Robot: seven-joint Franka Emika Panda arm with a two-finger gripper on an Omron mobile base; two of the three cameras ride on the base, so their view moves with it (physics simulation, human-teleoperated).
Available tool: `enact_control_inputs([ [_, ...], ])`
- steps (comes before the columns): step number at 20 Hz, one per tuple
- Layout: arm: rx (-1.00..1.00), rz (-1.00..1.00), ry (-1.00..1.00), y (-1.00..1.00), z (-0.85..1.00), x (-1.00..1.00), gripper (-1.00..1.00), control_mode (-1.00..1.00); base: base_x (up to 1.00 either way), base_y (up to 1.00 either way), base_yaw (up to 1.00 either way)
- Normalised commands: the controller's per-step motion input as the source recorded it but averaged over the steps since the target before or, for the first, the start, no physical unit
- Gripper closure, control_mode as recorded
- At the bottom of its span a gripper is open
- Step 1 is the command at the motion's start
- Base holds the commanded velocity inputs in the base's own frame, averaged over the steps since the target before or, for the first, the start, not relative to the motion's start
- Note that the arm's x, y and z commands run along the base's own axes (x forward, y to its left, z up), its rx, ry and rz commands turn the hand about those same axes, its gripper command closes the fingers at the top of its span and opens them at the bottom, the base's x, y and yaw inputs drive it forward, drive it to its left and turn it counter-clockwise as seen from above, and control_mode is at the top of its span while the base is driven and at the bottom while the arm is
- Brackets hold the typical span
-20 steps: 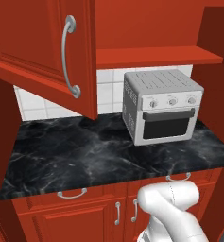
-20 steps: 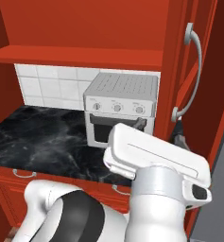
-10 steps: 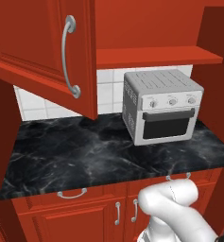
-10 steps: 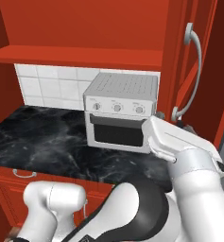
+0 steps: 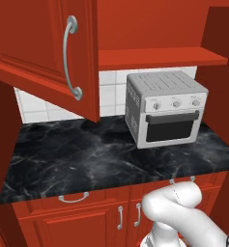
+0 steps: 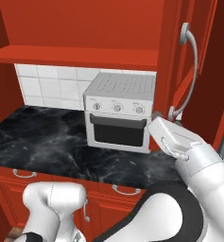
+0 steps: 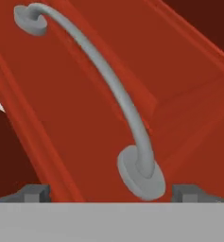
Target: Close all open cabinet doors.
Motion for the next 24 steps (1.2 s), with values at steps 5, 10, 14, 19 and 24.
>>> enact_control_inputs([
  [5, 0.07, 0.23, 0.0, 0.29, -0.07, 0.47, -1.0, -1.0, 0.0, 0.0, 0.0],
  [10, 0.04, 0.17, 0.0, 0.51, 0.0, 0.44, -1.0, -1.0, 0.0, 0.0, 0.0],
  [14, 0.01, 0.08, 0.0, 0.67, 0.0, 0.49, -1.0, -1.0, 0.0, 0.0, 0.0],
  [19, 0.0, 0.01, 0.0, 0.79, 0.0, 0.48, -1.0, -1.0, 0.0, 0.0, 0.0],
  [24, 0.0, -0.07, 0.0, 0.86, 0.0, 0.48, -1.0, -1.0, 0.0, 0.0, 0.0],
])
